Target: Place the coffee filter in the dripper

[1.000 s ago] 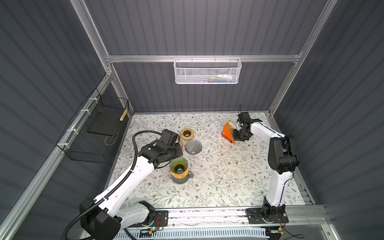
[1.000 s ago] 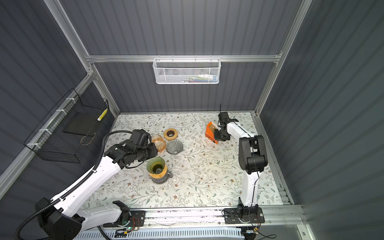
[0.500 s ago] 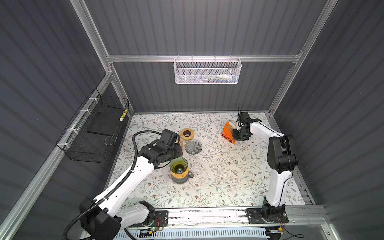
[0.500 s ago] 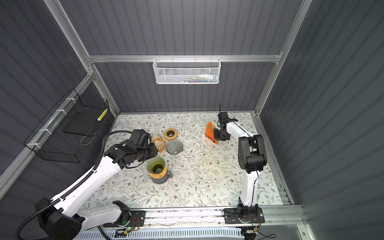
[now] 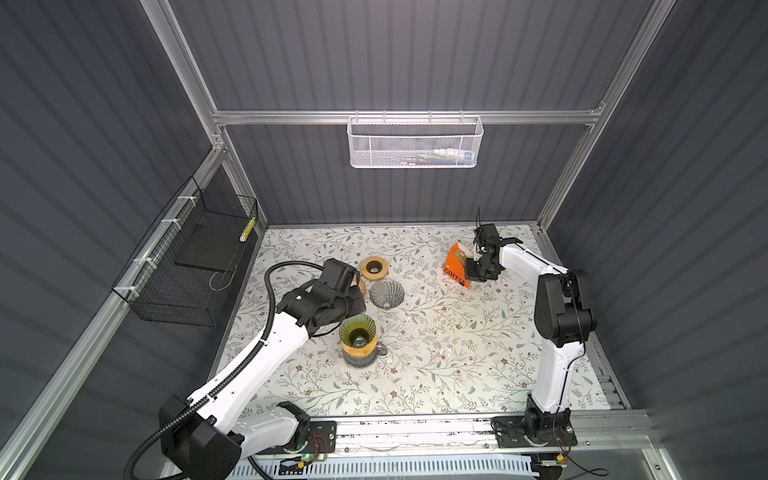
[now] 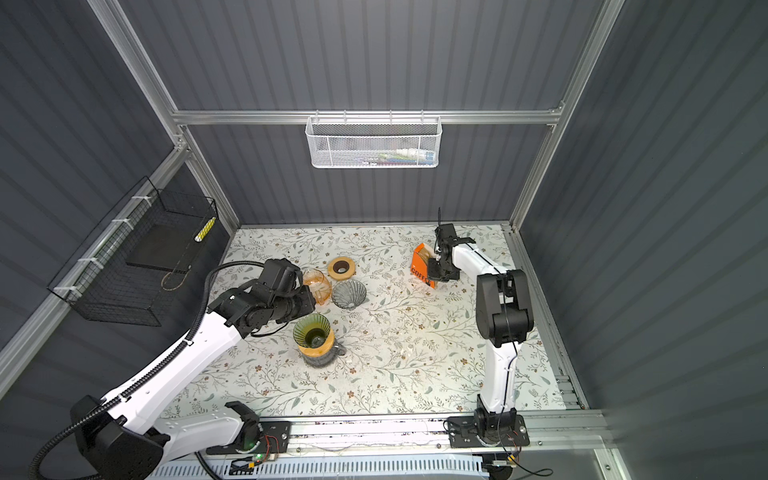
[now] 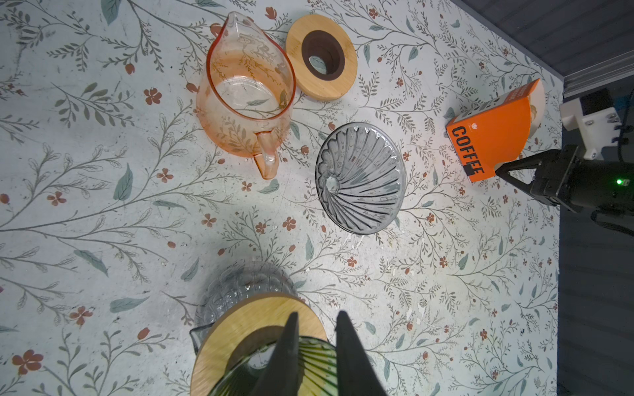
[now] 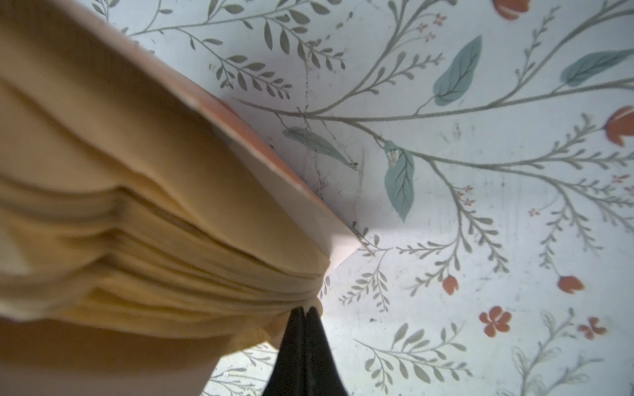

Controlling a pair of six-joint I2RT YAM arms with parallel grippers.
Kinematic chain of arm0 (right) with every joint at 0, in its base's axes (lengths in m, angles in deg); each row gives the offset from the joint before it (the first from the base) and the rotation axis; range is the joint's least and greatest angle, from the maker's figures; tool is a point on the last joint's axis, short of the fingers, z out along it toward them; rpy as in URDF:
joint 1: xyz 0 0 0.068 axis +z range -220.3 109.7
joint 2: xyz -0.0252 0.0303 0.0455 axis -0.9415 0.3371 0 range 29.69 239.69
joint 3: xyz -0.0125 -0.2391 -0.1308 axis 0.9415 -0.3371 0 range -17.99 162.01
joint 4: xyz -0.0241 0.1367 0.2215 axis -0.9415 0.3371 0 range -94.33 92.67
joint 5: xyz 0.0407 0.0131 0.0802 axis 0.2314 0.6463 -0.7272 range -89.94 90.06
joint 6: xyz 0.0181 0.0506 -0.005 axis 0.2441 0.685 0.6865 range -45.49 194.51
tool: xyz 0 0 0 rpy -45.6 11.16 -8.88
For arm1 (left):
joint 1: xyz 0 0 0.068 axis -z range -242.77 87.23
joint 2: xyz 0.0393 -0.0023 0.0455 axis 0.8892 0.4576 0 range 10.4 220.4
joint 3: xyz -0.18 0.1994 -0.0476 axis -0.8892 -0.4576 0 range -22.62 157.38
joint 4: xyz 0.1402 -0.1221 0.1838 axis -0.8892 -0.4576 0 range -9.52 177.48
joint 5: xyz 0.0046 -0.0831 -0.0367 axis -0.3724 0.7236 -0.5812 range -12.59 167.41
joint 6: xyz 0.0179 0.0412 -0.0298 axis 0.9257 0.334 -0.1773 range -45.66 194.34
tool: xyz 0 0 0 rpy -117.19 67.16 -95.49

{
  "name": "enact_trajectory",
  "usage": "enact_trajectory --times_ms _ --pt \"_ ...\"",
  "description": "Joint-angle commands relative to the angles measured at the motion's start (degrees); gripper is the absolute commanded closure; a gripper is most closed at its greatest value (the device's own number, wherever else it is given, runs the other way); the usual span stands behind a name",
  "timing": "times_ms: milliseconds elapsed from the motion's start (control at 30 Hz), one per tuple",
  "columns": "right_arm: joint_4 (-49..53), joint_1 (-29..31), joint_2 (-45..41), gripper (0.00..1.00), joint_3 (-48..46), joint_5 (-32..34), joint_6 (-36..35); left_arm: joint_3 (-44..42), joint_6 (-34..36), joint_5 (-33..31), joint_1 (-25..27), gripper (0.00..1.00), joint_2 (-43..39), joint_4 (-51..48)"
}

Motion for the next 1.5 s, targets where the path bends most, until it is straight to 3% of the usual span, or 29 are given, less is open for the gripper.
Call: enact_trajectory --times_ms 0,233,333,467,1233,1467 --pt "0.6 0.3 -3.5 1.00 -2.0 1.4 0.2 -0.1 -0.6 -0.6 0.2 0.78 -1.0 -0.7" --pt "0.4 0.3 -4.9 1.00 -3.7 1.0 -0.1 -0.5 -0.7 -0.2 0.2 0.79 -1.2 -0.3" --pt "0.9 0.4 -3.9 0.81 -2.9 0.5 -0.4 -0.7 -0.9 -0.2 0.2 0.79 -1.4 -0.3" --pt "1.0 0.6 -2.7 0.77 -2.0 0.5 -0.4 -0.7 -0.9 -0.4 0.2 0.78 -1.6 -0.4" --pt "1.7 0.9 1.6 0.83 2.2 1.1 -0.3 -0.5 -0.7 -0.6 0.2 0.79 -1.1 -0.6" --pt "1.7 1.1 1.7 0.80 2.3 0.7 -0.1 -0.5 -0.5 -0.6 0.2 0.78 -1.0 -0.6"
